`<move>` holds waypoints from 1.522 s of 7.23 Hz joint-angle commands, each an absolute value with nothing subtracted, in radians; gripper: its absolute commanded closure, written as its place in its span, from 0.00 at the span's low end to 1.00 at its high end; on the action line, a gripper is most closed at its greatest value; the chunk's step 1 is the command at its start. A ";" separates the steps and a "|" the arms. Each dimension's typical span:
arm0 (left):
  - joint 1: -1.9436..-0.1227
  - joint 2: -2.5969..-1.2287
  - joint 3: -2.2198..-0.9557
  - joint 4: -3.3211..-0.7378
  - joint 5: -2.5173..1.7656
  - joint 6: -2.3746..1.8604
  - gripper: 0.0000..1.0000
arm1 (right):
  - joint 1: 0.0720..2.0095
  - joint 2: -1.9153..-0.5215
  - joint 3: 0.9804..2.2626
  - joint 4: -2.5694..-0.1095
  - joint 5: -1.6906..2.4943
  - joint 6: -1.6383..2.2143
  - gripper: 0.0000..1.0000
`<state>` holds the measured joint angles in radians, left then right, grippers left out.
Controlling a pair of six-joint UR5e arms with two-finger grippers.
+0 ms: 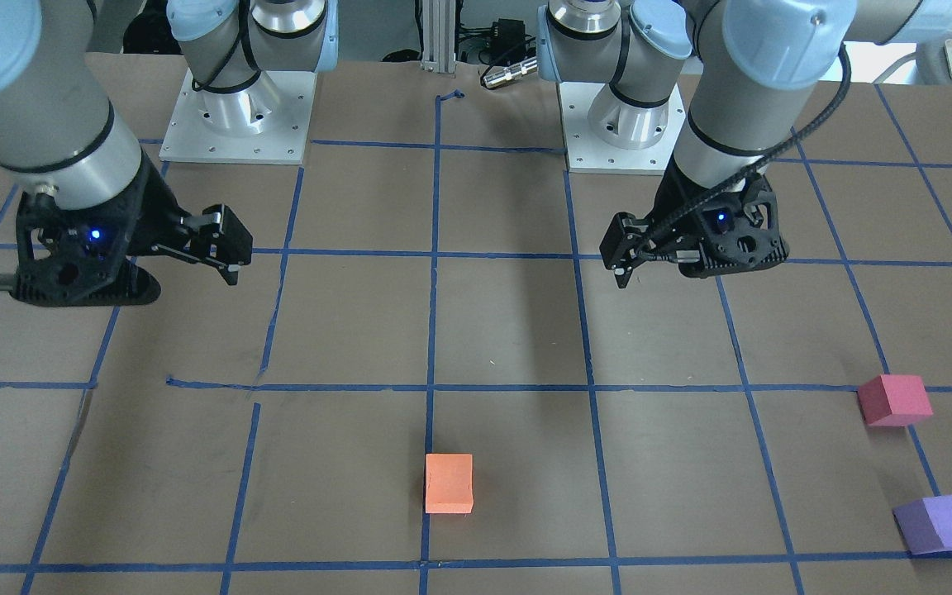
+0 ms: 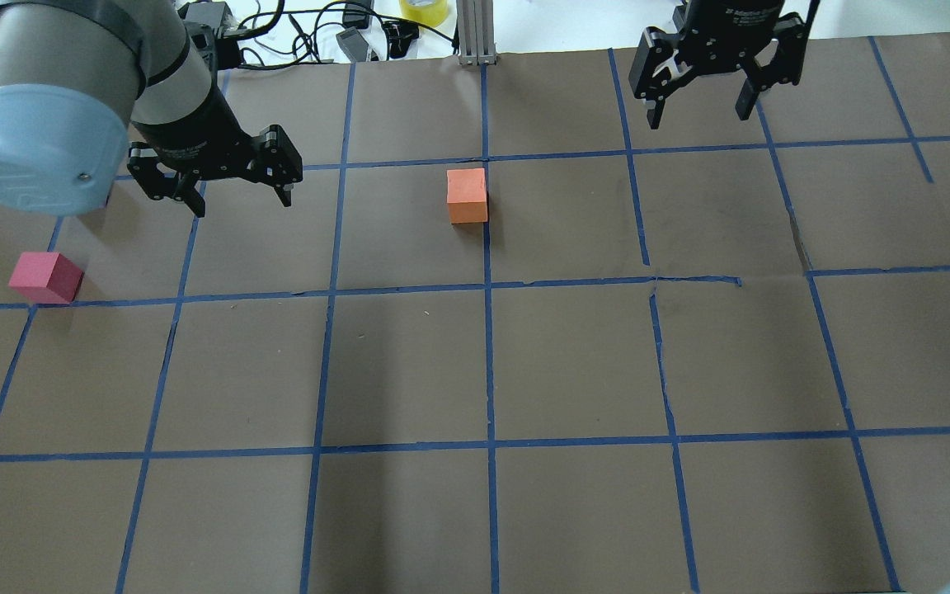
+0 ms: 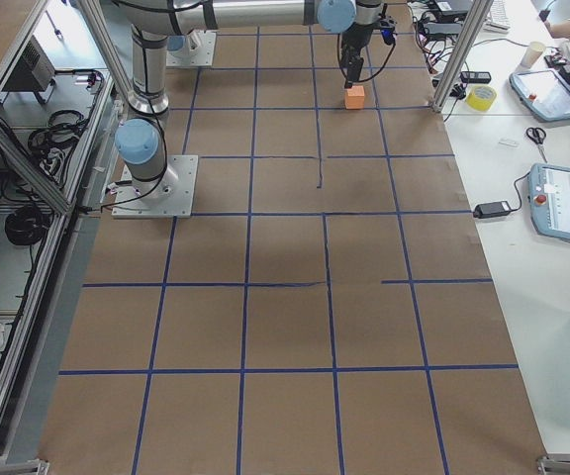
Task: Arrange blocks in a line
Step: 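Reach the left gripper over to the orange cube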
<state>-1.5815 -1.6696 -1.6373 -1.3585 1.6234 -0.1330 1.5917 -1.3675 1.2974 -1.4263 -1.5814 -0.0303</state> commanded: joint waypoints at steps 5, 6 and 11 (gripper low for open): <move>-1.757 -2.046 -1.453 -1.068 1.560 -0.219 0.00 | 1.591 -1.517 1.397 -1.485 -1.586 -0.034 0.00; -1.779 -2.119 -1.396 -1.066 1.557 -0.219 0.00 | 1.592 -1.517 1.400 -1.465 -1.586 -0.035 0.00; -1.845 -2.328 -1.267 -1.019 1.566 -0.210 0.00 | 1.591 -1.548 1.437 -1.477 -1.601 -0.031 0.00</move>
<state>-1.8386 -2.2956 -1.2723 -1.0392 1.5628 -0.2104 1.5909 -1.5425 1.4342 -1.4772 -1.5974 -0.0319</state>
